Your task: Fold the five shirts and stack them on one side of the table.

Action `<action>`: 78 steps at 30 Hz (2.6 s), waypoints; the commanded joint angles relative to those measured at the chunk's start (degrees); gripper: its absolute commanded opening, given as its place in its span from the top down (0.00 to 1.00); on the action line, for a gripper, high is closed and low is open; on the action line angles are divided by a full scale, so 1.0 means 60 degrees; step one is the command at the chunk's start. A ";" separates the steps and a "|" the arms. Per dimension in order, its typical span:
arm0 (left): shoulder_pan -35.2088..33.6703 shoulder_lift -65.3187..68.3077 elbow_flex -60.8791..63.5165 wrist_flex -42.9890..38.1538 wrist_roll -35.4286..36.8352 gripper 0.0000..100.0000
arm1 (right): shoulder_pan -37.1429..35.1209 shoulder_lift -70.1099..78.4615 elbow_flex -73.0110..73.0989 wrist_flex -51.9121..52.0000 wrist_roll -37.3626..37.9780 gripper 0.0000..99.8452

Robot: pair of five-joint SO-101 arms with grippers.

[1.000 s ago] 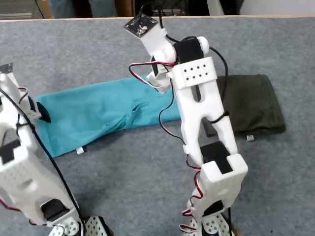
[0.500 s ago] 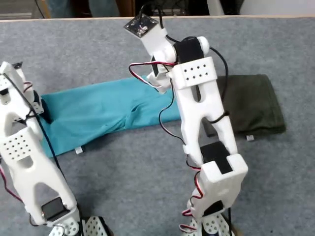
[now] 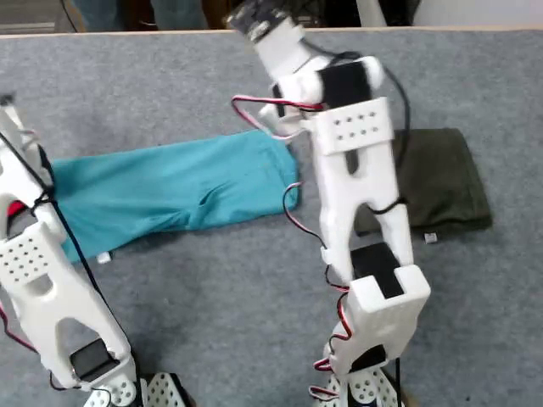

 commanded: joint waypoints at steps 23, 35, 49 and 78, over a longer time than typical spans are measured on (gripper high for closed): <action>0.6762 -0.5846 0.3451 -0.0249 0.1934 0.97 | 0.4689 -0.0549 -0.3875 -0.0190 0.0015 0.99; 0.9121 -0.5158 0.3451 -0.2725 0.3751 0.97 | 0.4806 -0.0608 -0.3890 -0.0190 0.0015 0.99; 0.8901 -0.3853 0.0652 -0.2066 0.5846 0.72 | 0.4132 -0.0535 -0.4183 0.0117 -0.0044 0.90; -0.1165 -0.7795 0.6498 -0.1289 0.0835 0.97 | -0.2388 0.7758 -0.4022 -0.3839 -0.0806 0.99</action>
